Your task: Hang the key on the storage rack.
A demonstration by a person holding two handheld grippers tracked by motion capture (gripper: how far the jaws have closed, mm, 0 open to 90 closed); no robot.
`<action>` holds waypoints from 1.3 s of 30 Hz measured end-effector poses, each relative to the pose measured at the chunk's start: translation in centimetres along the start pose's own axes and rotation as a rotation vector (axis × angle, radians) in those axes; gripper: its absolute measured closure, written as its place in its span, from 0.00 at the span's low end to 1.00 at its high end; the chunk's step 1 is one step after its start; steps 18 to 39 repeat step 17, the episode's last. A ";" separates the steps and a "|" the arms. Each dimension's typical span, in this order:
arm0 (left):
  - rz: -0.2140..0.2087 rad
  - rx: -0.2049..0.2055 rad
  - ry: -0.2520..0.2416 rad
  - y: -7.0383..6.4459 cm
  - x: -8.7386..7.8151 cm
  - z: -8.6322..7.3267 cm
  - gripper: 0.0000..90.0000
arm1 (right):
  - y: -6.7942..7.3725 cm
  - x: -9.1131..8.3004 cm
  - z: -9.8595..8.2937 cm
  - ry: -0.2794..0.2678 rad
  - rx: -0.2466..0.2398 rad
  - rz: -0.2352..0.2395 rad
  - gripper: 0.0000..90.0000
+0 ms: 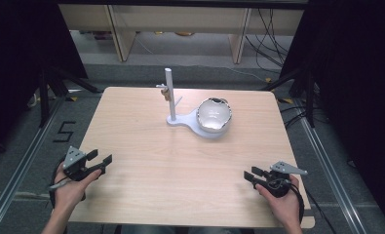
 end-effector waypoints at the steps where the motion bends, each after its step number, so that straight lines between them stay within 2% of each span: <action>1: 0.000 0.000 0.000 0.0 0.0 0.0 0.40 | 0.0 0.0 0.0 0.000 0.000 0.000 0.60; 3: 0.013 0.002 -0.007 -0.1 -0.1 -0.8 0.40 | -0.1 0.2 0.0 -0.007 -0.009 -0.015 0.59; 4: 0.017 -0.005 -0.021 -0.2 -0.1 -1.2 0.40 | 0.1 0.0 -0.1 0.016 0.009 -0.015 0.58; 5: 0.018 -0.008 -0.034 -0.3 -0.1 -1.4 0.40 | 0.1 0.0 -0.1 0.016 0.009 -0.015 0.58; 6: 0.026 0.000 -0.040 -0.5 -0.1 -1.8 0.39 | 0.1 0.1 -0.1 0.009 0.004 -0.010 0.58; 7: 0.027 -0.001 -0.056 -0.6 0.0 -2.1 0.39 | -0.1 0.2 -0.1 -0.004 -0.026 -0.012 0.58; 8: 0.035 0.003 -0.050 -1.0 0.0 -2.5 0.39 | 0.1 0.2 -0.1 -0.021 -0.021 -0.005 0.58; 9: 0.035 0.003 -0.050 -1.0 0.0 -2.5 0.39 | 0.0 0.1 0.0 -0.035 -0.044 -0.016 0.58; 10: 0.037 0.021 -0.069 -1.1 -0.1 -2.5 0.39 | 0.0 0.1 0.0 -0.035 -0.044 -0.016 0.58; 11: 0.039 0.036 -0.077 -1.2 -0.1 -2.5 0.39 | 0.3 0.0 -0.1 -0.027 -0.016 -0.005 0.58; 12: 0.052 0.052 -0.085 -1.4 -0.2 -2.5 0.38 | 0.4 0.2 -0.1 -0.048 -0.026 -0.007 0.57; 14: 0.060 0.056 -0.089 -1.5 -0.2 -2.5 0.37 | 0.3 0.2 -0.2 -0.064 -0.035 -0.010 0.56; 15: 0.060 0.056 -0.089 -1.5 -0.2 -2.5 0.37 | 0.3 0.2 -0.2 -0.064 -0.035 -0.010 0.56; 16: 0.064 0.056 -0.094 -1.5 -0.2 -2.5 0.37 | 0.1 0.2 -0.3 -0.069 -0.059 -0.027 0.56; 17: 0.064 0.054 -0.095 -1.5 -0.2 -2.5 0.37 | 0.3 0.2 -0.4 -0.058 -0.029 -0.032 0.56; 39: 0.064 0.054 -0.095 -1.5 -0.2 -2.5 0.37 | 0.3 0.2 -0.4 -0.058 -0.029 -0.032 0.56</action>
Point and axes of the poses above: each handheld gripper's, and its own axes: x roughly forward along the jaws, z roughly out of its top, y roughly to its left, the point moved 2 cm from there along x, roughly forward along the jaws, and after that the axes turned 9 degrees about x, right-handed, at the moved point
